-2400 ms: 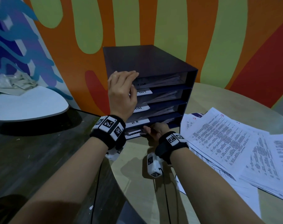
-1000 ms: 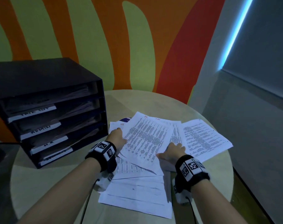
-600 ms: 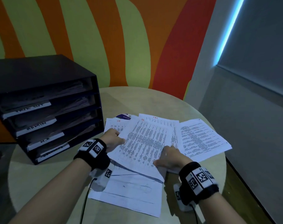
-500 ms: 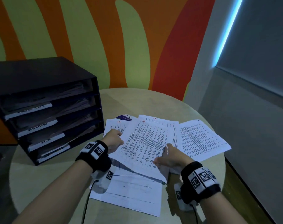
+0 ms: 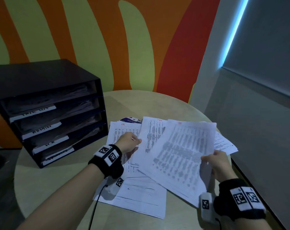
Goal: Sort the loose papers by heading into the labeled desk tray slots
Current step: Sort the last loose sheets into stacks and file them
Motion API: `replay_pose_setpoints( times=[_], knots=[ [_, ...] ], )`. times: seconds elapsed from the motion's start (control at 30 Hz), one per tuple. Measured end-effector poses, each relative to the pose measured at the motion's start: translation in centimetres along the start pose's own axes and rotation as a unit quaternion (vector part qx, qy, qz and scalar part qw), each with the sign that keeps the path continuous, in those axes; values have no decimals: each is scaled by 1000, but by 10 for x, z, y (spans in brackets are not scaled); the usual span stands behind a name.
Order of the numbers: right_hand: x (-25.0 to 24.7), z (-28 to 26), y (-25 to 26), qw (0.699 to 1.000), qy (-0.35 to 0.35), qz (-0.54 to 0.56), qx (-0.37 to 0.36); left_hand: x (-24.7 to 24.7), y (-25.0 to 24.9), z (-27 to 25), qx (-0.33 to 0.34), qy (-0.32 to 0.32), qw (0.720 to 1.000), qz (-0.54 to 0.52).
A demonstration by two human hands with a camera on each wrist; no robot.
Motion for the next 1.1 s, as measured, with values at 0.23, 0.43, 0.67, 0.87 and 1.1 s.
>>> replay_pose_setpoints(
  times=[0.23,0.43,0.67,0.87,1.1],
  knots=[
    [-50,4,-26,999,-33,1,-6,18,-17,11,-9,-30,994,106],
    [-61,4,-26,999,-33,4,-10,34,-19,22,-39,-51,966,249],
    [-65,14,-32,999,-34,15,-20,35,-15,23,-13,-41,977,210],
    [-66,13,-33,999,-33,9,-12,9,-8,-8,-89,49,936,336],
    [-51,7,-26,1000,-18,-10,-18,-34,-3,4,-23,-35,969,242]
  ],
)
Point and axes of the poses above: each hand's wrist, its own z-axis towards the middle knuckle, its own x-axis out of the palm, y = z × x, the point moved 8 cm from there along z, towards the middle knuckle, and after that the axes turned 14 degrees about -z, right-handed, at the moved point
